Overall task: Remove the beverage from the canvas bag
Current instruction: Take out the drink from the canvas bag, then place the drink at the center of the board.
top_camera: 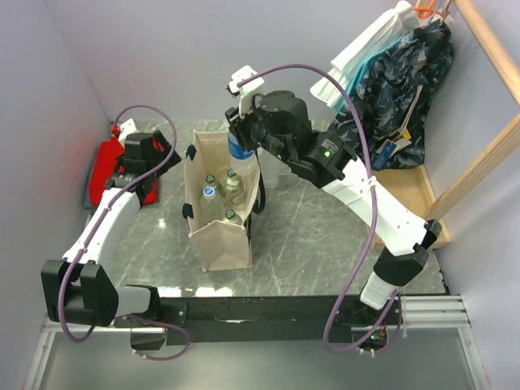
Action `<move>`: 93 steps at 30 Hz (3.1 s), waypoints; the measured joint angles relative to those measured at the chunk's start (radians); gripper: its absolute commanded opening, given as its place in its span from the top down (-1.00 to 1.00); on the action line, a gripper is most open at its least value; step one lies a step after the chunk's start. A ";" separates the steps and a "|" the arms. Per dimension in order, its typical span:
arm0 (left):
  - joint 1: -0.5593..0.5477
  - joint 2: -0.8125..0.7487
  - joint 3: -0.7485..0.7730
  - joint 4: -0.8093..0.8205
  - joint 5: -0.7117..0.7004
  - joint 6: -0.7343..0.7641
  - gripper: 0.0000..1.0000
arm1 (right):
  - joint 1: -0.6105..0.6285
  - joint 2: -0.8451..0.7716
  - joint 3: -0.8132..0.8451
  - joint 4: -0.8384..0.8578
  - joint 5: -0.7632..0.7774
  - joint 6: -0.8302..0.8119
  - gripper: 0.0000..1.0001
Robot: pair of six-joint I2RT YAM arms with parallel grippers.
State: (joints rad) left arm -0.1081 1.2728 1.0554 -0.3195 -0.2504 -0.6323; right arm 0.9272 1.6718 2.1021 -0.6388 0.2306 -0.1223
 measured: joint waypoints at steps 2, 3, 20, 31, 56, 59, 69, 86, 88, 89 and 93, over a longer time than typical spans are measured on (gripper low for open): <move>0.000 0.000 0.000 0.000 0.000 0.000 -0.93 | 0.000 -0.006 0.000 0.004 0.011 -0.007 1.00; 0.000 0.000 0.000 0.000 0.000 0.000 -0.93 | 0.001 -0.010 0.000 0.005 0.016 -0.010 1.00; 0.000 0.000 0.000 0.000 0.018 0.000 -0.93 | 0.007 -0.119 -0.018 0.063 0.169 -0.105 1.00; 0.000 0.000 0.000 0.000 0.018 0.000 -0.93 | -0.023 -0.195 -0.151 0.110 0.230 -0.091 1.00; 0.000 0.009 0.000 0.001 0.029 0.000 -0.93 | -0.318 -0.270 -0.494 0.183 0.086 0.104 1.00; 0.000 0.009 0.000 0.000 0.028 0.000 -0.93 | -0.338 -0.260 -0.509 0.192 0.069 0.111 1.00; 0.000 0.009 0.000 0.001 0.027 0.000 -0.93 | -0.393 -0.209 -0.548 0.274 0.039 0.157 1.00; 0.000 0.011 0.000 0.000 0.022 0.000 -0.93 | -0.440 -0.065 -0.605 0.378 0.013 0.196 1.00; 0.000 0.013 0.000 0.000 0.021 0.000 -0.93 | -0.447 -0.053 -0.606 0.390 0.011 0.200 1.00; 0.000 0.014 0.000 0.000 0.020 0.000 -0.93 | -0.450 -0.047 -0.606 0.398 0.011 0.203 1.00; 0.000 0.015 0.000 0.000 0.019 0.000 -0.93 | -0.464 -0.025 -0.606 0.416 0.012 0.210 1.00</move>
State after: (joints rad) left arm -0.1081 1.2877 1.0554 -0.3195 -0.2317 -0.6323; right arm 0.4629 1.6466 1.4960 -0.2230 0.2424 0.0879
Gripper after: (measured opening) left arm 0.966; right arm 0.429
